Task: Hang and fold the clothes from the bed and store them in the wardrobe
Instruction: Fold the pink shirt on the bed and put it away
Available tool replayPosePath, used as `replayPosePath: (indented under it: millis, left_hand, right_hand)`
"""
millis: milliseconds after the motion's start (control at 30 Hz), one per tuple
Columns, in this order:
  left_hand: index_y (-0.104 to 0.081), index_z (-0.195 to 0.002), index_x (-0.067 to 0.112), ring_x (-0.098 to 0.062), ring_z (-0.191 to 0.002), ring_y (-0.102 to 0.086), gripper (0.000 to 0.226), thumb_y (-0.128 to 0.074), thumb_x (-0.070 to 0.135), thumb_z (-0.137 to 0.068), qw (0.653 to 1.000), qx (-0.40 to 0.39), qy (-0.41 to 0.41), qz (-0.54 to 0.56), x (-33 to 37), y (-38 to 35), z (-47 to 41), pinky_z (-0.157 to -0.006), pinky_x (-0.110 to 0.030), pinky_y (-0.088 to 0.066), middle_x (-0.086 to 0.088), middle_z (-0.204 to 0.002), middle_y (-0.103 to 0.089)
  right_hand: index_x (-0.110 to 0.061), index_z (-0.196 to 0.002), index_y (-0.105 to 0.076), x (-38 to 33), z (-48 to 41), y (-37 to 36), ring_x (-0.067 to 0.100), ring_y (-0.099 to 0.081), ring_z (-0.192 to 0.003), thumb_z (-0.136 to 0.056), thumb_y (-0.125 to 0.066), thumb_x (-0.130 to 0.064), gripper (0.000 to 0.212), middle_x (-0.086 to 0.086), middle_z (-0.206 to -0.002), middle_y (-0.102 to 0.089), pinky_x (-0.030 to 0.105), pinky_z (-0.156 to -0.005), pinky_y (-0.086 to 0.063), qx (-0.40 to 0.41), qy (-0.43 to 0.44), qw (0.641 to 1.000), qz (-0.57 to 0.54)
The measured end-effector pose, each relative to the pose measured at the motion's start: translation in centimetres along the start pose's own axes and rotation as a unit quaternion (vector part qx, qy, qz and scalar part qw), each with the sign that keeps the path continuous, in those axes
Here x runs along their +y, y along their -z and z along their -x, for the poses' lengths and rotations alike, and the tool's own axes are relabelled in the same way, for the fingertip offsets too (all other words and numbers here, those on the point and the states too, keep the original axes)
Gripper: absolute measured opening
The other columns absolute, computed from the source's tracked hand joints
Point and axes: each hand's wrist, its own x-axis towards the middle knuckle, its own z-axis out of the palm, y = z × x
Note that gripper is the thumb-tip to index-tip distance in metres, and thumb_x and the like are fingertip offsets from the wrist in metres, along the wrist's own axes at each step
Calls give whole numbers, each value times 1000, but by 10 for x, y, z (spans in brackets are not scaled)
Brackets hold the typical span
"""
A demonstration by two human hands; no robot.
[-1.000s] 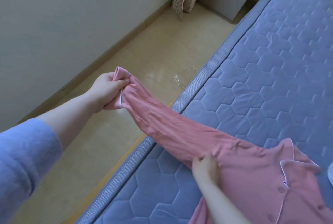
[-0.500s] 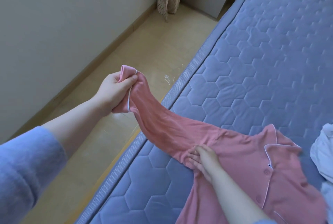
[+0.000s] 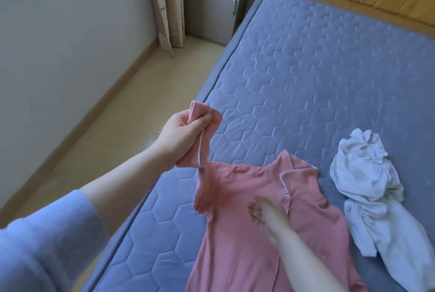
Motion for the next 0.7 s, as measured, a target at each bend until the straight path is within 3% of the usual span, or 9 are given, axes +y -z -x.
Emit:
replayPosePath:
  millis: [67, 167, 333, 533, 600, 700]
  left_hand:
    - [-66, -89, 15, -4, -56, -58, 12, -58, 22, -95, 1000, -15, -1, -4, 9, -35, 10, -53, -13, -47, 4, -67, -63]
    - [-66, -84, 16, -1, -49, -57, 14, -59, 22, -95, 999, -41, 8, -11, 9, -88, 22, -49, -12, -45, 10, -59, -62]
    - [-67, -78, 26, -5, -63, -61, 17, -60, 26, -94, 996, -79, 34, -35, -20, -174, 35, -62, -19, -49, 10, -68, -66]
    - [-68, -91, 17, -13, -70, -61, 13, -57, 22, -94, 986, -118, 50, -103, -74, -265, 35, -66, -25, -51, 3, -77, -66]
    - [-65, -99, 17, -16, -77, -64, 12, -59, 26, -94, 974, -185, 80, -103, -92, -286, 36, -71, -32, -55, -2, -86, -67]
    - [-59, -115, 15, -22, -83, -68, 29, -62, 34, -93, 934, -301, 187, -45, -124, -306, 38, -67, -30, -59, -10, -99, -68]
  right_hand:
    - [-10, -82, -58, -2, 10, 30, 20, -57, -64, -95, -43, 0, 22, 8, -71, -61, 29, -61, -40, 2, 0, 999, -35]
    - [-9, -86, -59, 0, 17, 76, 22, -57, -65, -97, -48, -3, 16, 10, -73, -60, 30, -64, -44, 16, 0, 996, -92]
    - [-8, -95, -59, 18, 14, 152, 21, -59, -70, -98, -44, -2, 16, 11, -80, -63, 29, -66, -48, 50, -2, 992, -115]
    - [-10, -84, -57, 58, -12, 220, 20, -58, -68, -97, -44, -1, 21, 8, -76, -61, 31, -65, -46, 81, 2, 989, -124]
    - [-9, -84, -58, 74, -25, 235, 20, -61, -66, -97, -45, -3, 20, 8, -76, -62, 30, -63, -47, 102, 4, 989, -104]
    - [-10, -85, -62, 95, -51, 248, 15, -65, -62, -96, -46, -7, 20, 9, -83, -65, 24, -56, -51, 127, -1, 990, -58]
